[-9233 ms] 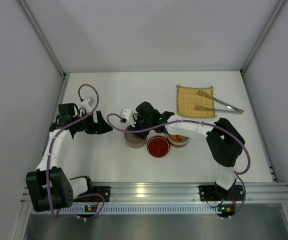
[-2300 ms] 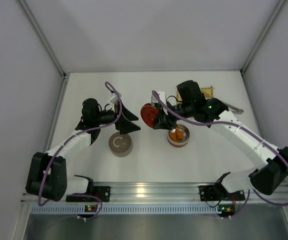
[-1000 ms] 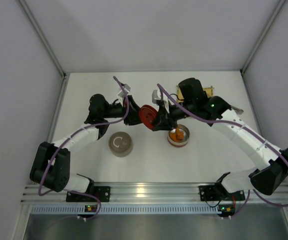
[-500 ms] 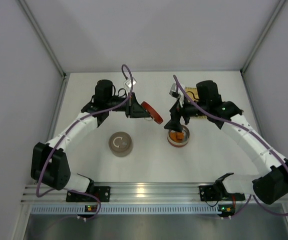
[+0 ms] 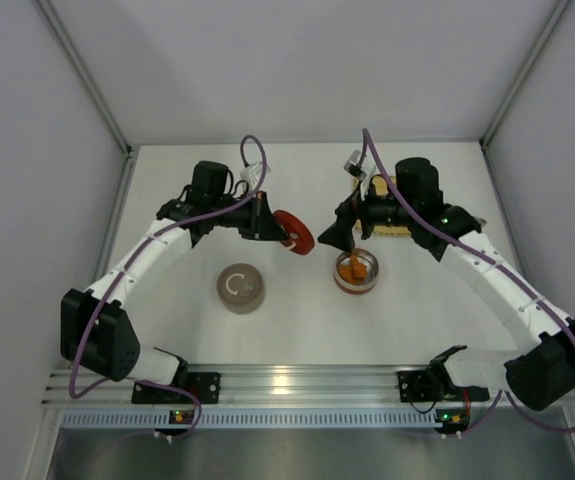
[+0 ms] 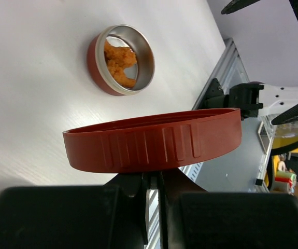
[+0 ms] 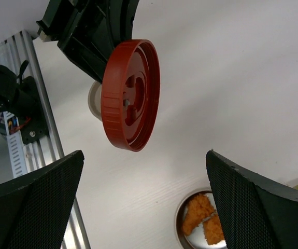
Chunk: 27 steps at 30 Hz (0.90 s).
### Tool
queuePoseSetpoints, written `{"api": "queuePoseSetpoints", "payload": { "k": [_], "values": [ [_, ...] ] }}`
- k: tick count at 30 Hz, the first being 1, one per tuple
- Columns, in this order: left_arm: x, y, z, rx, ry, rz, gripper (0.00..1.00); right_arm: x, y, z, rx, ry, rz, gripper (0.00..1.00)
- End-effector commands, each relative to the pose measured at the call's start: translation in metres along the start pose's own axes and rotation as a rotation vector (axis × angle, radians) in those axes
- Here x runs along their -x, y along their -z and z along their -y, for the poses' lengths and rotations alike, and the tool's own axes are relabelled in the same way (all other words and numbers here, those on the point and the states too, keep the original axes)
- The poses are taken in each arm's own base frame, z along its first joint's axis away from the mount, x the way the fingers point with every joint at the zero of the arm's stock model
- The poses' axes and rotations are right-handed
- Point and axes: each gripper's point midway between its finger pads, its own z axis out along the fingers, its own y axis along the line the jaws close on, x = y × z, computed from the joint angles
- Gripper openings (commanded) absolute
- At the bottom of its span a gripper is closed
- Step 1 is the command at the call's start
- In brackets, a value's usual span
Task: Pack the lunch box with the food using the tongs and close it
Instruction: Pick up the box lid from the center of the board.
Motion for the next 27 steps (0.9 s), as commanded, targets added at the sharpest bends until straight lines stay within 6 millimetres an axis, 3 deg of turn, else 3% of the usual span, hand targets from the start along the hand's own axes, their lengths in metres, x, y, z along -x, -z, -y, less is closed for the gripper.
{"api": "queuePoseSetpoints", "payload": {
  "k": [1,9,14,20,23,24,26,27],
  "values": [
    [0.013,0.011,-0.001,0.092,-0.076,0.019,0.00,0.025,-0.014,0.002,0.014,-0.073,0.074,0.99],
    [0.023,0.009,-0.016,0.206,-0.145,0.017,0.00,0.026,-0.046,-0.002,0.027,-0.105,0.063,0.99],
    [0.023,0.005,-0.020,0.252,-0.154,-0.006,0.00,0.038,-0.059,-0.005,-0.013,0.015,0.073,0.99],
    [0.025,0.002,-0.015,0.225,-0.146,-0.008,0.00,0.035,-0.077,-0.013,-0.051,0.140,0.023,0.99],
    [0.026,0.001,-0.012,0.218,-0.151,-0.001,0.00,0.027,-0.085,-0.014,-0.047,0.153,-0.015,0.87],
    [0.028,0.002,-0.011,0.217,-0.150,0.006,0.00,0.025,-0.088,-0.014,-0.045,0.148,-0.026,0.77],
    [0.029,0.003,-0.008,0.208,-0.153,0.011,0.00,0.018,-0.093,-0.013,-0.038,0.130,-0.049,0.68],
    [0.029,0.002,-0.006,0.199,-0.153,0.010,0.00,0.018,-0.094,-0.013,-0.037,0.125,-0.049,0.57]
  ]
}}
